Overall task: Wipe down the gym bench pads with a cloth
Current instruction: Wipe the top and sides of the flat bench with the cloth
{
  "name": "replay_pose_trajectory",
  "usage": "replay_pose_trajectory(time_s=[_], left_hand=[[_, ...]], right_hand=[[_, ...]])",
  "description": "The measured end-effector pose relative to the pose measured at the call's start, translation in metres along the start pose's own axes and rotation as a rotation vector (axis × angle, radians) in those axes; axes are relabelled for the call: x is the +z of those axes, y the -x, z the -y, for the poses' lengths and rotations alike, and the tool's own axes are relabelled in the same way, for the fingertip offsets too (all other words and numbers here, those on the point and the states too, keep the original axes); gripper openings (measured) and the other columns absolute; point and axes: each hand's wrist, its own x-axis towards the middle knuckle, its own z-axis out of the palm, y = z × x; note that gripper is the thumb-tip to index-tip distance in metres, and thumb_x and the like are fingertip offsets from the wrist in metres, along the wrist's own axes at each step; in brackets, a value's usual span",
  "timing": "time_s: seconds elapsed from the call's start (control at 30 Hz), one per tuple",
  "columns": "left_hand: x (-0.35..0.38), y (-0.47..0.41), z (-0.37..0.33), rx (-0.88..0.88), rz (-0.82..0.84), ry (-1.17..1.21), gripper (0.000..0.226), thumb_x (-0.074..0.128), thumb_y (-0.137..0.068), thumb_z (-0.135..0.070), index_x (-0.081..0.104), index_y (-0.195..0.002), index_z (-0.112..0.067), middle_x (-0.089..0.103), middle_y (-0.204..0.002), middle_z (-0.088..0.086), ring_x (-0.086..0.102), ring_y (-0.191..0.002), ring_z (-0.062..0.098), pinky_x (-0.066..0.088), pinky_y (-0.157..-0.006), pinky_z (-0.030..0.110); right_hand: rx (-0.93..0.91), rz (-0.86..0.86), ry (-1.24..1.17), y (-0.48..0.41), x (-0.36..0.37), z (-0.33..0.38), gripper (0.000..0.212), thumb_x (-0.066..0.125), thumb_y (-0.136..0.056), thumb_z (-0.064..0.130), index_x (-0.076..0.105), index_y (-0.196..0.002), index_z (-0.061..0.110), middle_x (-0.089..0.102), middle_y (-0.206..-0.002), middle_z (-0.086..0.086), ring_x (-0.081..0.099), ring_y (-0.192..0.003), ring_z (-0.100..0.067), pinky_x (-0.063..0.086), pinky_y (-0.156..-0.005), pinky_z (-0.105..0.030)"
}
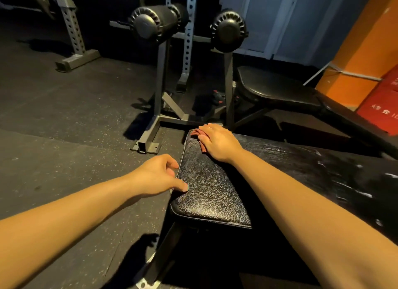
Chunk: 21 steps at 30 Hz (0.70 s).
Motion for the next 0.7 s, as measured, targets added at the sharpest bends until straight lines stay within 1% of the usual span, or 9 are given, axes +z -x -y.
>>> replay_pose_trajectory(time_s=[0.07, 0.13, 0.27, 0.33, 0.4, 0.47, 0.53, 0.6, 0.7], left_hand=[[0.003, -0.004, -0.006, 0.043, -0.098, -0.030, 0.068, 0.087, -0.076, -0.042, 0.055, -0.132, -0.018, 0.063, -0.115, -0.001, 0.062, -0.100, 0.014, 0.048, -0.089, 0.030], [0.010, -0.007, -0.012, 0.132, -0.176, -0.109, 0.079, 0.081, -0.080, -0.049, 0.047, -0.145, -0.018, 0.054, -0.139, 0.002, 0.054, -0.126, 0.019, 0.044, -0.105, 0.036], [0.029, -0.011, -0.025, 0.371, -0.143, -0.337, 0.088, 0.069, -0.086, -0.061, 0.034, -0.157, -0.021, 0.027, -0.165, -0.003, 0.023, -0.153, 0.019, 0.024, -0.124, 0.041], [0.041, -0.015, -0.031, 0.475, -0.146, -0.432, 0.079, 0.059, -0.093, -0.060, 0.034, -0.157, -0.023, 0.025, -0.167, -0.004, 0.019, -0.154, 0.017, 0.019, -0.126, 0.040], [0.053, -0.020, -0.036, 0.525, -0.179, -0.461, 0.064, 0.053, -0.100, -0.046, 0.037, -0.156, -0.021, 0.030, -0.165, -0.003, 0.022, -0.154, 0.016, 0.016, -0.126, 0.036], [0.059, -0.026, -0.038, 0.528, -0.246, -0.455, 0.053, 0.049, -0.102, -0.031, 0.043, -0.152, -0.017, 0.041, -0.160, 0.001, 0.031, -0.150, 0.018, 0.019, -0.124, 0.035], [0.060, -0.029, -0.038, 0.515, -0.289, -0.472, 0.055, 0.041, -0.095, -0.033, 0.051, -0.146, -0.014, 0.053, -0.150, 0.003, 0.043, -0.142, 0.022, 0.027, -0.121, 0.038], [0.059, -0.032, -0.038, 0.509, -0.277, -0.536, 0.063, 0.038, -0.089, -0.045, 0.057, -0.141, -0.013, 0.060, -0.141, 0.002, 0.052, -0.134, 0.023, 0.034, -0.117, 0.043], [0.059, -0.031, -0.040, 0.499, -0.258, -0.620, 0.066, 0.041, -0.090, -0.057, 0.060, -0.137, -0.015, 0.063, -0.138, 0.000, 0.055, -0.131, 0.023, 0.038, -0.115, 0.048]], right_hand=[[0.053, -0.025, 0.017, 0.022, -0.003, -0.032, 0.045, 0.034, -0.104, 0.043, 0.060, -0.131, 0.019, 0.061, -0.131, -0.006, 0.052, -0.125, -0.028, 0.041, -0.105, -0.047], [0.161, -0.058, 0.062, 0.051, -0.017, -0.083, 0.055, 0.028, -0.101, 0.049, 0.061, -0.133, 0.018, 0.063, -0.130, -0.005, 0.053, -0.125, -0.029, 0.041, -0.105, -0.047], [0.584, -0.088, 0.134, 0.114, -0.054, -0.150, 0.044, 0.034, -0.106, 0.035, 0.062, -0.129, 0.010, 0.062, -0.128, -0.017, 0.054, -0.119, -0.038, 0.041, -0.102, -0.047], [0.664, -0.123, 0.205, 0.123, -0.053, -0.118, 0.040, 0.035, -0.102, 0.034, 0.066, -0.118, 0.014, 0.064, -0.121, -0.018, 0.056, -0.115, -0.039, 0.045, -0.097, -0.047], [0.446, -0.101, 0.141, 0.120, -0.034, -0.060, 0.045, 0.028, -0.096, 0.044, 0.064, -0.112, 0.022, 0.062, -0.121, -0.010, 0.055, -0.120, -0.034, 0.046, -0.100, -0.047], [0.127, 0.024, 0.053, 0.132, -0.015, -0.014, 0.047, 0.030, -0.102, 0.047, 0.055, -0.136, 0.026, 0.049, -0.147, -0.006, 0.038, -0.142, -0.028, 0.031, -0.118, -0.047], [-0.009, 0.080, 0.019, 0.155, -0.029, -0.020, 0.055, 0.032, -0.105, 0.049, 0.041, -0.153, 0.026, 0.030, -0.164, -0.004, 0.021, -0.153, -0.020, 0.016, -0.126, -0.043], [0.118, 0.033, 0.086, 0.175, -0.046, -0.076, 0.057, 0.030, -0.103, 0.051, 0.044, -0.151, 0.023, 0.037, -0.160, -0.004, 0.027, -0.151, -0.021, 0.022, -0.124, -0.043], [0.545, -0.043, 0.159, 0.183, -0.069, -0.141, 0.044, 0.035, -0.104, 0.039, 0.059, -0.134, 0.016, 0.058, -0.137, -0.008, 0.047, -0.133, -0.029, 0.036, -0.111, -0.043]])
